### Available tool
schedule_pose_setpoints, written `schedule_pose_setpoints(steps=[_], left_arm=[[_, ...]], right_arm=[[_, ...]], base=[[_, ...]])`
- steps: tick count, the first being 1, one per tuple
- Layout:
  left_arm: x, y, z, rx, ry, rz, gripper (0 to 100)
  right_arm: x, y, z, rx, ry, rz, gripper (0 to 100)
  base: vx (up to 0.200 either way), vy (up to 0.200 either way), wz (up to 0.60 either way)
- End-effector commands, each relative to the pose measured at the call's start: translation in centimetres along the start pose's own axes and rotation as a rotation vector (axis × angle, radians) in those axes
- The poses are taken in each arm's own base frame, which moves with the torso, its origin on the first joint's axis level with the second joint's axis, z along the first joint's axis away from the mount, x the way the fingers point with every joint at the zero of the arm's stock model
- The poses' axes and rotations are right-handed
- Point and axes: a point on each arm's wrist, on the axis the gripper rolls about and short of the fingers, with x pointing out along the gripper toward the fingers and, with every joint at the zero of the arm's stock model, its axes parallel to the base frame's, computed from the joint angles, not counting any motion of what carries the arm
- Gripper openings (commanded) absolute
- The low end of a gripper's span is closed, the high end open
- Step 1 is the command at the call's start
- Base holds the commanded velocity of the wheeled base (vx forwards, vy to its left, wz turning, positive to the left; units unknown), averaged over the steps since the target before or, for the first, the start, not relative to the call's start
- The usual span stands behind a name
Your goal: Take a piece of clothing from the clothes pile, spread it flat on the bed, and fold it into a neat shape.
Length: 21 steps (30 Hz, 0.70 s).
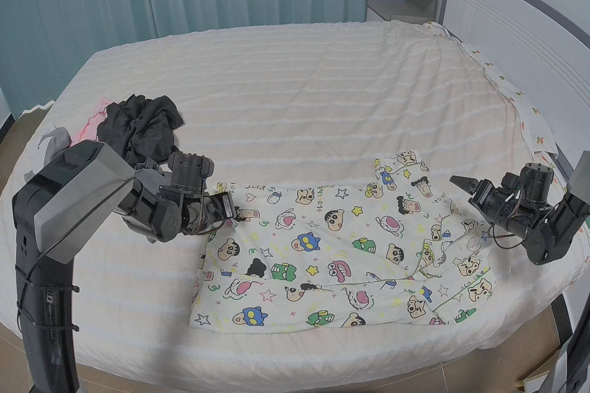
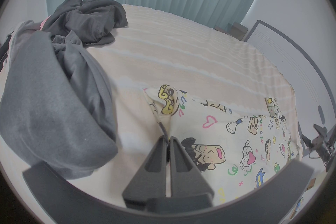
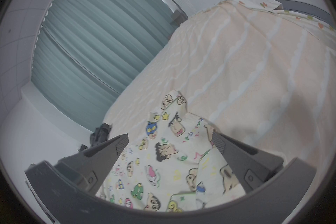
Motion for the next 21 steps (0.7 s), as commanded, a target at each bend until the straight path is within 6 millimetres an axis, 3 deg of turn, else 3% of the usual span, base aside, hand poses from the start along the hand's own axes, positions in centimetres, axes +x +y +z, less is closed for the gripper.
schedule_pose_setpoints(steps=[1,3,6,9,21], left_arm=[[-2.1,0.2,0.3,-0.015,-0.022,0.011,0],[-2.3,0.2,0.4,-0.015,-0.024,0.014,0],[-2.9,0.4,0.2,-0.015,-0.025,0.031,0],[-2.9,0.4,-0.1,-0.009,-0.017,0.034,0],[-2.9,0.1,-0.5,-0.002,-0.009,0.031,0]], right_arm=[[5.0,-2.2,0.9,-0.043,0.076,-0.059,100],[5.4,-2.2,1.1,-0.045,0.082,-0.063,100],[7.8,-2.7,1.8,-0.077,0.1,-0.073,100],[9.1,-1.8,2.2,-0.091,0.098,-0.049,100],[15.0,1.5,-0.2,-0.149,0.188,-0.026,100]], base=[[0.0,0.0,0.0],[0.0,0.0,0.0],[0.0,0.0,0.0],[0.0,0.0,0.0],[0.0,0.0,0.0]])
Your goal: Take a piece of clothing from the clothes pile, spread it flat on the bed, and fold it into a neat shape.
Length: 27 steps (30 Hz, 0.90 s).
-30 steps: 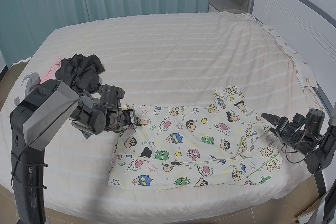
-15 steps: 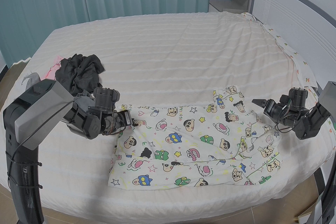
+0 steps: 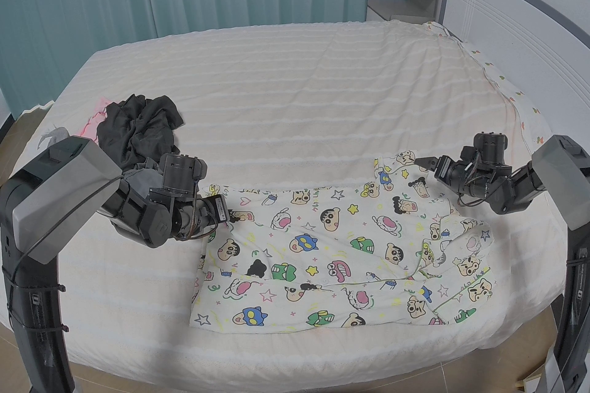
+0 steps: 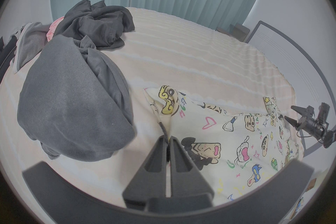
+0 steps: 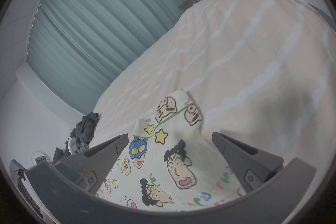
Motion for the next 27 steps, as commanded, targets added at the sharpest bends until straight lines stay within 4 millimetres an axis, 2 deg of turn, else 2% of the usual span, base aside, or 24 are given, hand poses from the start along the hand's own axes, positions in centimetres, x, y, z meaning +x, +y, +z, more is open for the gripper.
schedule_pose_setpoints(steps=[1,6,13,20,27], left_arm=[[-0.3,-0.1,0.0,0.002,0.0,-0.001,0],[-0.3,-0.4,-0.5,0.009,0.012,-0.003,0],[-0.3,-0.8,-0.6,0.017,0.011,-0.012,0],[-0.4,-0.8,-0.7,0.017,0.014,-0.012,0],[-0.4,-0.8,-0.7,0.017,0.015,-0.011,0]], right_arm=[[3.5,0.9,-1.9,-0.042,0.065,-0.007,100],[4.3,0.8,-2.3,-0.066,0.093,-0.047,100],[4.1,0.8,-2.4,-0.08,0.088,-0.078,100],[2.4,1.4,-0.7,-0.087,0.038,-0.115,100],[1.1,0.0,0.0,-0.106,0.039,-0.155,100]], base=[[0.0,0.0,0.0],[0.0,0.0,0.0],[0.0,0.0,0.0],[0.0,0.0,0.0],[0.0,0.0,0.0]])
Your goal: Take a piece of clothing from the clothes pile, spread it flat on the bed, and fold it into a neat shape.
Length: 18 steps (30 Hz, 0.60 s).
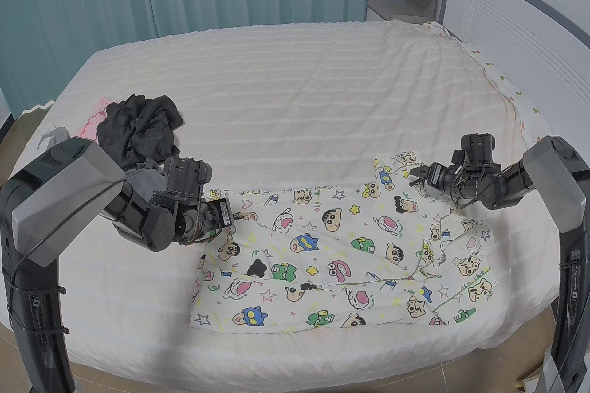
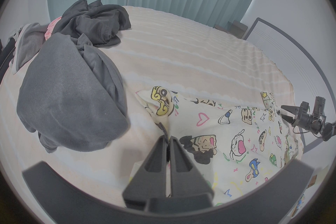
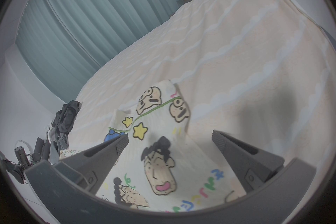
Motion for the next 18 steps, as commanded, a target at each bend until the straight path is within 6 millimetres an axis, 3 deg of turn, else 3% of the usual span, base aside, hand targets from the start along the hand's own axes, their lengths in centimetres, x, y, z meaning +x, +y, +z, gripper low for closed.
schedule_pose_setpoints(steps=[1,12,18], left_arm=[[-0.1,0.0,0.1,-0.001,-0.004,-0.002,0],[0.1,0.1,0.0,-0.002,0.001,0.003,0],[0.1,0.1,-0.1,-0.001,0.003,0.003,0]], right_arm=[[-0.7,-0.5,0.4,-0.006,-0.006,-0.012,100],[2.1,1.5,-2.2,-0.035,0.042,0.039,100],[2.1,2.6,-2.5,-0.045,0.05,0.057,100]], base=[[0.0,0.0,0.0],[0.0,0.0,0.0],[0.0,0.0,0.0]])
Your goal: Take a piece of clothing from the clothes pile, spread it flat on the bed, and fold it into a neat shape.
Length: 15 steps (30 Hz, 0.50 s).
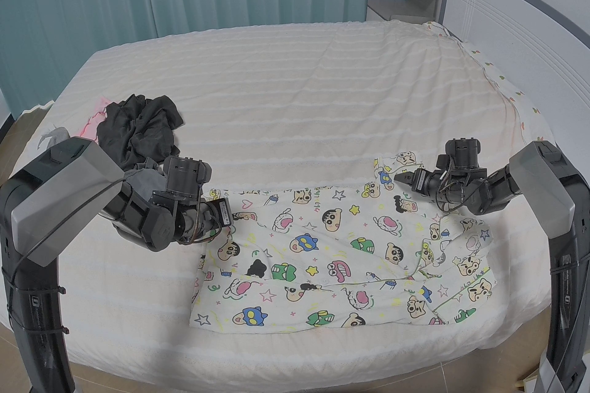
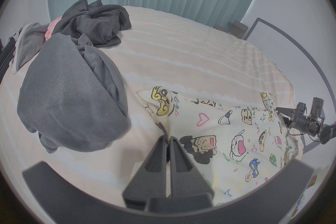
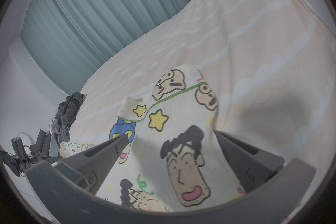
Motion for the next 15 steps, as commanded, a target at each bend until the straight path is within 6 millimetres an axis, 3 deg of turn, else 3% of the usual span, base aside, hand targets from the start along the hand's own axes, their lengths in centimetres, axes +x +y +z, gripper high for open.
schedule_pose_setpoints(steps=[1,2,15], left_arm=[[0.1,0.0,-0.1,0.0,0.002,0.001,0],[0.1,-0.1,-0.1,0.002,0.002,0.0,0],[-1.0,-0.3,0.7,0.016,-0.031,0.011,0]], right_arm=[[0.4,0.4,-0.5,-0.004,0.013,0.007,100],[0.3,0.4,-0.5,-0.004,0.013,0.005,0],[-1.1,-1.0,1.6,0.066,-0.045,-0.012,0]], base=[[0.0,0.0,0.0],[0.0,0.0,0.0],[0.0,0.0,0.0]])
